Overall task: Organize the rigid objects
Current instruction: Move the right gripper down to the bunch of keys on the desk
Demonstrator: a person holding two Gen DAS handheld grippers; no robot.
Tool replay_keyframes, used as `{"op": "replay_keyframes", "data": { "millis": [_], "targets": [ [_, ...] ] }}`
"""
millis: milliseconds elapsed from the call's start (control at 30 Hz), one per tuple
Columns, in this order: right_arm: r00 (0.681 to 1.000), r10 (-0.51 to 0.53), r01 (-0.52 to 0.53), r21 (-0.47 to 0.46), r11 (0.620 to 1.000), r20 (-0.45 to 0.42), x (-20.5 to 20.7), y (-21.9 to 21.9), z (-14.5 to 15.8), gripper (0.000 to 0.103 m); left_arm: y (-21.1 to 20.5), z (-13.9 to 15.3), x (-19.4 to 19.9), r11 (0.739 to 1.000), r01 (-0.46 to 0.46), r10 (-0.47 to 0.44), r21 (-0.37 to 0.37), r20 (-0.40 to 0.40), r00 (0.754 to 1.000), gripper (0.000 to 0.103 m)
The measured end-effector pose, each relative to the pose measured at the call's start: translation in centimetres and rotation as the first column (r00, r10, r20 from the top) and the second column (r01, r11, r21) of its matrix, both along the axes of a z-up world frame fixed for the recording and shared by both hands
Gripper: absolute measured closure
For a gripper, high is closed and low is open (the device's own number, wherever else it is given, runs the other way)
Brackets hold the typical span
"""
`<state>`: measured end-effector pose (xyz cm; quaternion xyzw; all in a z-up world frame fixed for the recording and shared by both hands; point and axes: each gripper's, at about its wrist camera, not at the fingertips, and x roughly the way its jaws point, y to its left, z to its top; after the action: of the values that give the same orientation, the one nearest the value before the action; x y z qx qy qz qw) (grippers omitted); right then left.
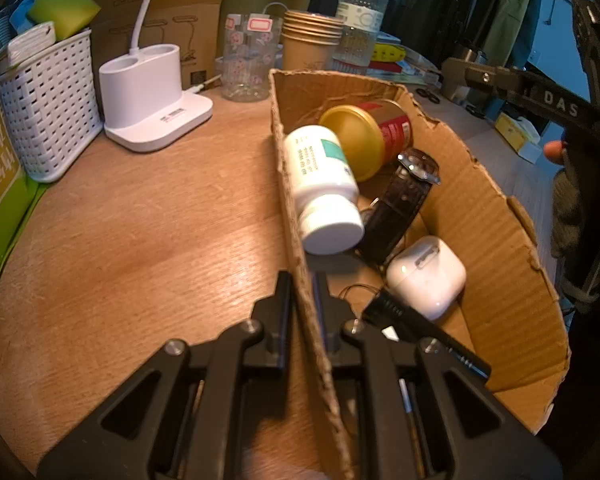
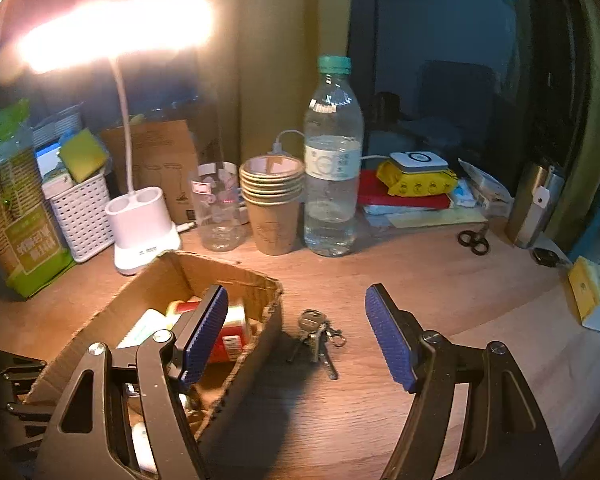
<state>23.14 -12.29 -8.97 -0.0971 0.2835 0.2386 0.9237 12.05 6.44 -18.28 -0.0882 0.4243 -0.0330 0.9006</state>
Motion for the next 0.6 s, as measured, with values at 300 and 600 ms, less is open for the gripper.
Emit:
{"op": "replay_keyframes", "data": {
  "millis": [300,600],
  "targets": [
    [0.996,-0.078,0.078,0.004,0.997,-0.047,2.6,-2.2,-2.0,0.029,0.0,0.0,0.0,1.0,0.0,0.0,0.0,0.0,1.0,0.091],
    [0.988,-0.094,0.094,-0.002,0.996,-0.119,4.9,-2.6,-4.5,0.029,0.0,0.0,0.0,1.0,0.0,0.0,0.0,0.0,1.0,0.091]
  ]
}}
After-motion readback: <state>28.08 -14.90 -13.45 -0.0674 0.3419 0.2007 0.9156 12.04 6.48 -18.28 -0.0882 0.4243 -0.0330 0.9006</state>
